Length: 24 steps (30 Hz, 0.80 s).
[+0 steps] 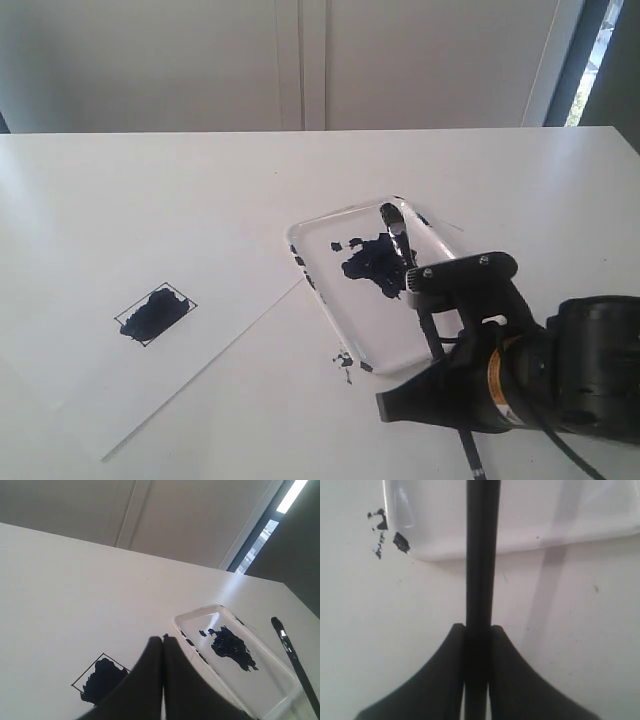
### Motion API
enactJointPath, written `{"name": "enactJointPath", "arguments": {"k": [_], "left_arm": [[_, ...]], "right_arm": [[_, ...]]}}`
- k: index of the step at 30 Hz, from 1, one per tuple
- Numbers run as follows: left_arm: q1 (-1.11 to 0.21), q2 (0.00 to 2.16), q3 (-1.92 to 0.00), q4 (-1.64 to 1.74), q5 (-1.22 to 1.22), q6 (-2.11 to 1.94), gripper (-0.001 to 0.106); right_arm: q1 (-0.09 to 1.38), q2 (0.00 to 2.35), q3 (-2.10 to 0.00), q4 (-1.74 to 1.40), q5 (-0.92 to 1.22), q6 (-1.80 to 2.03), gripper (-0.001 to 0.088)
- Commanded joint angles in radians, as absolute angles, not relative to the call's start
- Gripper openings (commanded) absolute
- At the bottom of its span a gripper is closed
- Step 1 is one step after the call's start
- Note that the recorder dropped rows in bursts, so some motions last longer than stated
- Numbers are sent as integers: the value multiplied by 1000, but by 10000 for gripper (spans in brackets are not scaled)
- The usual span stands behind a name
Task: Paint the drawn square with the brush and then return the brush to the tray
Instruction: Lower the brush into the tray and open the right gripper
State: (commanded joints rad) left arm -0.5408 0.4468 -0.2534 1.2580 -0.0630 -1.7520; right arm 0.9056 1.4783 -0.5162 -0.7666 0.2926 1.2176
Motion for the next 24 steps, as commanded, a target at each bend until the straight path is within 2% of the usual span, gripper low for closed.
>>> {"name": "enactJointPath", "arguments": {"k": [5,17,20,24], "left_arm": [[-541,447,-221,1256,-78,-1756,0],[-541,447,-222,1256,-84,-1758,0],[-541,447,-222,1256,-82,-1758,0],[-541,447,-222,1256,-82,-1758,0]], "right_arm": [[906,1580,-511,-798,249,1239,0],[906,1589,-511,-923,268,1405,1],[906,1589,-511,-982,290,1463,55],[906,1581,-511,-1030,284,1485,203]]}}
